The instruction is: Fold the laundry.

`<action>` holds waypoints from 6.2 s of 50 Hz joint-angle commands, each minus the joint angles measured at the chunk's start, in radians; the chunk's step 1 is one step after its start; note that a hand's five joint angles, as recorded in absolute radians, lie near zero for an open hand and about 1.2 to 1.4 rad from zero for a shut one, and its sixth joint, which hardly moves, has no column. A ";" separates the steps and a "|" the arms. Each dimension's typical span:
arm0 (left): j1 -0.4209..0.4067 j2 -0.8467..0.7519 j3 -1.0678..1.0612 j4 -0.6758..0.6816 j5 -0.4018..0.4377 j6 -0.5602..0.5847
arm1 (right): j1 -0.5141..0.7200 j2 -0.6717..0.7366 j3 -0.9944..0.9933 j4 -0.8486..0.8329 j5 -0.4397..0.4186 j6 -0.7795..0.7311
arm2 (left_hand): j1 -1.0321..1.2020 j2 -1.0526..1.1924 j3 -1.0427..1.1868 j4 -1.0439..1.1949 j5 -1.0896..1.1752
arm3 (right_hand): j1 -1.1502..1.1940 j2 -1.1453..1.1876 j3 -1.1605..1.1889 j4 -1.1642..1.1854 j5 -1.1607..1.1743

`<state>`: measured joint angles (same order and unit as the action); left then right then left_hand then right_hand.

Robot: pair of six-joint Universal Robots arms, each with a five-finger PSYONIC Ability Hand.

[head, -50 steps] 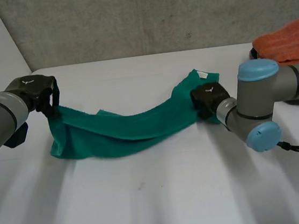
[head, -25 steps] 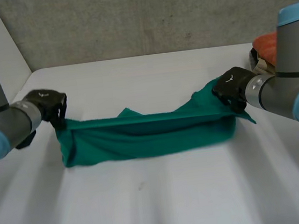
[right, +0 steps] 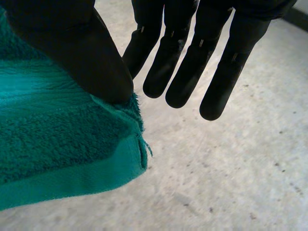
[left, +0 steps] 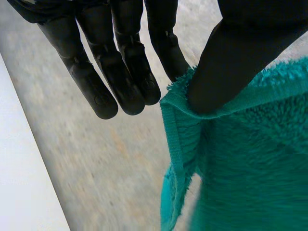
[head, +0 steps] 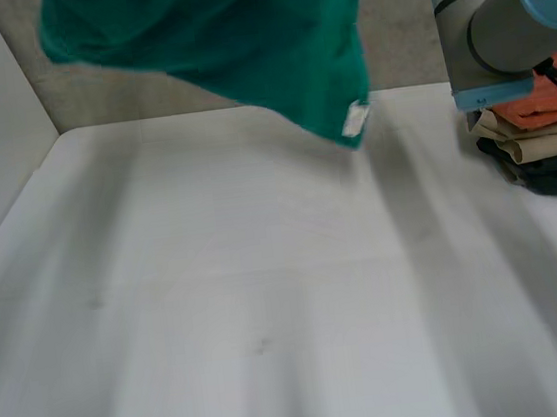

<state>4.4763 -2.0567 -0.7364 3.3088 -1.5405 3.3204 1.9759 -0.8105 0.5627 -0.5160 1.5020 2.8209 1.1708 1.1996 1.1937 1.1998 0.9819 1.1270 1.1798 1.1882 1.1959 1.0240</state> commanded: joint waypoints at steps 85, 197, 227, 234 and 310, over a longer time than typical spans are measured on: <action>0.075 -0.186 -0.497 -0.182 -0.009 0.415 | -0.091 -0.194 0.714 0.393 -0.123 -0.213 | 0.225 0.197 0.203 0.196 0.240 | 0.269 0.217 0.208 0.200 0.198; 0.037 0.143 -0.834 -0.522 -0.043 0.825 | -0.161 -0.235 0.742 0.975 -0.023 -0.685 | 0.225 0.197 0.203 0.196 0.240 | 0.269 0.217 0.208 0.200 0.198; 0.023 -0.198 -0.122 -0.526 -0.039 0.699 | -0.089 -0.010 0.375 0.634 0.043 -0.520 | 0.225 0.197 0.203 0.196 0.240 | 0.269 0.217 0.208 0.200 0.198; 0.023 -0.224 0.245 -0.272 -0.053 0.526 | -0.062 0.080 -0.037 0.336 0.109 -0.356 | 0.225 0.197 0.203 0.196 0.240 | 0.269 0.217 0.208 0.200 0.198; -0.166 0.237 -0.342 -0.488 0.126 0.390 | 0.113 -0.026 0.547 0.458 0.055 0.475 | 0.225 0.197 0.203 0.196 0.240 | -0.952 -1.005 -1.014 -1.021 -1.024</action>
<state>4.3623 -1.8579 -1.1394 2.8978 -1.3950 3.7130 2.0165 -0.8941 1.1782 -0.0040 1.4817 3.1598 1.1661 1.1996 1.1940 1.2000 0.9954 0.2180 0.2048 0.2089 0.2119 0.0443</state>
